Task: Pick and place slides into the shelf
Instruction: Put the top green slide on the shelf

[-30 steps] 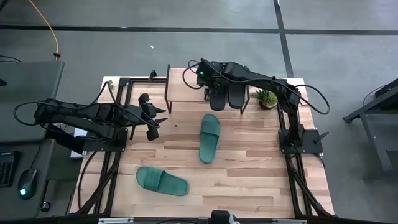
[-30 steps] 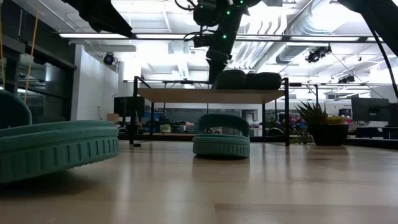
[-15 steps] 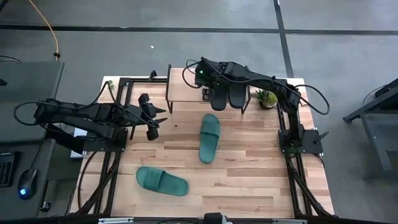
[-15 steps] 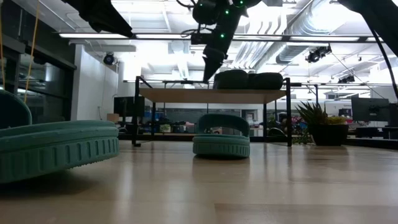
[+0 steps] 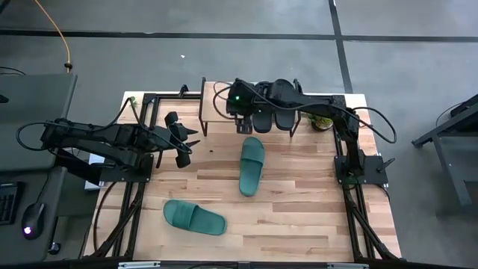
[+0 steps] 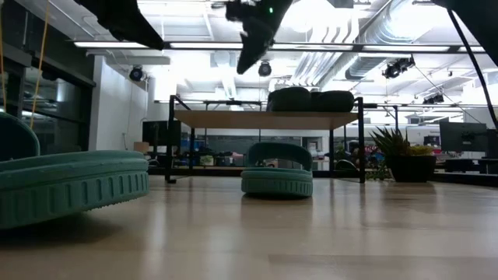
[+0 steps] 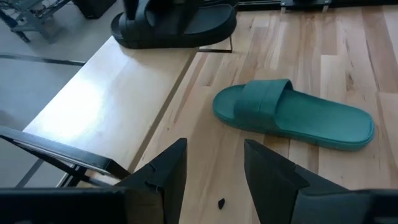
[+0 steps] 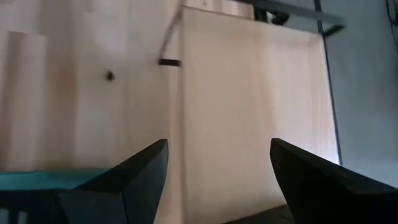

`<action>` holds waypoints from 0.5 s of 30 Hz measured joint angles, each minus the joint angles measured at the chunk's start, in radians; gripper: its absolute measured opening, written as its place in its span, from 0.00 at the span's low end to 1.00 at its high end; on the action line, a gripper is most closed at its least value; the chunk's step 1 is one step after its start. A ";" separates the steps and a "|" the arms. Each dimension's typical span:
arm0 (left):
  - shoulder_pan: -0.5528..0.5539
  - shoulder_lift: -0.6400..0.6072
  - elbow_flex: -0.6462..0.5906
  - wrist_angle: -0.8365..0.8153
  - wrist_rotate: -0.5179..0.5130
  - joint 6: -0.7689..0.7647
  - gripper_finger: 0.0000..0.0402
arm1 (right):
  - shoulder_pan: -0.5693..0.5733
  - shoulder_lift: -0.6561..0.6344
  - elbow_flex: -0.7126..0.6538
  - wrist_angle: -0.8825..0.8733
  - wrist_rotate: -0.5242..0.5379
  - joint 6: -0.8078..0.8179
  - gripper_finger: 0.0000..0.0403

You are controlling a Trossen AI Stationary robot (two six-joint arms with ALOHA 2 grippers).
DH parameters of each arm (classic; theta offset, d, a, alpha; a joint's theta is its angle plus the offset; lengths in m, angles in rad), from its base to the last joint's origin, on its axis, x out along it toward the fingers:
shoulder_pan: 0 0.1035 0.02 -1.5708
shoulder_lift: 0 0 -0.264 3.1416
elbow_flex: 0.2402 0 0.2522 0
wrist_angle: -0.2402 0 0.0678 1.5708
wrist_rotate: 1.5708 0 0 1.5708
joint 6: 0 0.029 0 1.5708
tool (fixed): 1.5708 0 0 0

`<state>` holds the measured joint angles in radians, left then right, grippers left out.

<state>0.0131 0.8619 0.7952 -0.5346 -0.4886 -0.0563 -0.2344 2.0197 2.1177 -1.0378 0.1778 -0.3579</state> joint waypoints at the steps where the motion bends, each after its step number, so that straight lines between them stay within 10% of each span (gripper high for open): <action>1: 0.000 0.000 0.000 0.000 -0.001 0.000 0.36 | 0.017 0.000 0.014 -0.014 0.008 0.004 0.68; 15: 0.000 0.000 0.000 -0.016 -0.001 0.000 0.36 | 0.285 0.000 0.056 -0.158 0.229 0.160 0.68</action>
<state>0.0130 0.8616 0.7952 -0.5507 -0.4900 -0.0566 0.0501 2.0201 2.1738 -1.1957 0.4071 -0.1975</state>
